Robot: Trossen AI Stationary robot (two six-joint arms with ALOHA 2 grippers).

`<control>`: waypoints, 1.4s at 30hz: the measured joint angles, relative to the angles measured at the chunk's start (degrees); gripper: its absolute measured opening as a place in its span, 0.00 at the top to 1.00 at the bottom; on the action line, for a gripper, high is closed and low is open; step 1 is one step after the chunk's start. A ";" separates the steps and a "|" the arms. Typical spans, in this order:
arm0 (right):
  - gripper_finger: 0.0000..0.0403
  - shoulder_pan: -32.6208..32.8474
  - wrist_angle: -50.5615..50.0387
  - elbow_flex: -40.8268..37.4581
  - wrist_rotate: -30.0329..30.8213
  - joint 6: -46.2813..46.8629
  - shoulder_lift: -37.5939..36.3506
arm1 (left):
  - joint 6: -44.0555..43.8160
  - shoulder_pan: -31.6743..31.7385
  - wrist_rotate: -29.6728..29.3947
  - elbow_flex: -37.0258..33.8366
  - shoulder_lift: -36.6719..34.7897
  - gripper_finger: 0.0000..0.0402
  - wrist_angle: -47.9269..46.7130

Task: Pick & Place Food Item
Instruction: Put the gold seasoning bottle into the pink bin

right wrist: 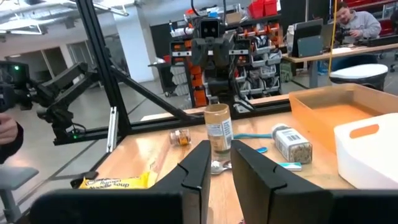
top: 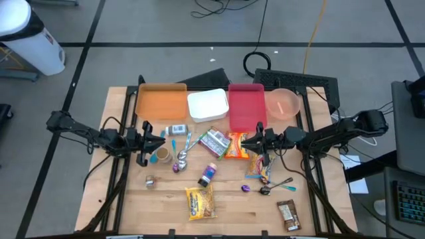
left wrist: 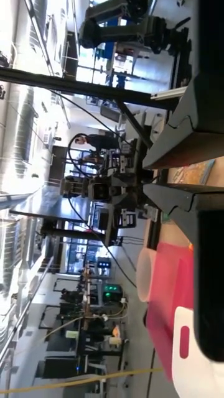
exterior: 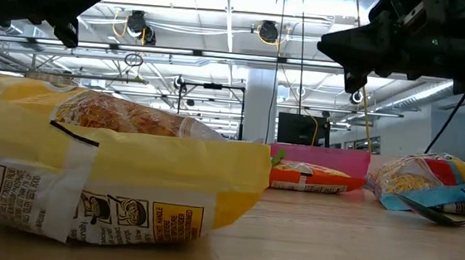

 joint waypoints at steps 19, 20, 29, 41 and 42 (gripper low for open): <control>0.76 0.00 -3.31 0.09 0.02 7.16 0.00 | 2.41 4.94 -2.15 1.66 0.05 0.39 -0.89; 0.73 0.00 -3.05 0.09 0.02 8.04 0.00 | 3.26 4.94 -2.15 1.67 0.05 0.38 -1.12; 0.42 0.00 5.18 0.10 0.67 -0.95 0.00 | -4.80 3.40 6.25 1.75 0.05 0.31 -7.54; 0.31 -0.02 2.47 0.11 4.32 -11.24 -0.02 | -5.59 3.94 1.76 1.75 0.05 0.32 -3.50; 0.31 -0.02 1.56 0.11 4.32 -11.05 -0.02 | -4.61 4.22 1.18 1.75 0.05 0.31 -2.72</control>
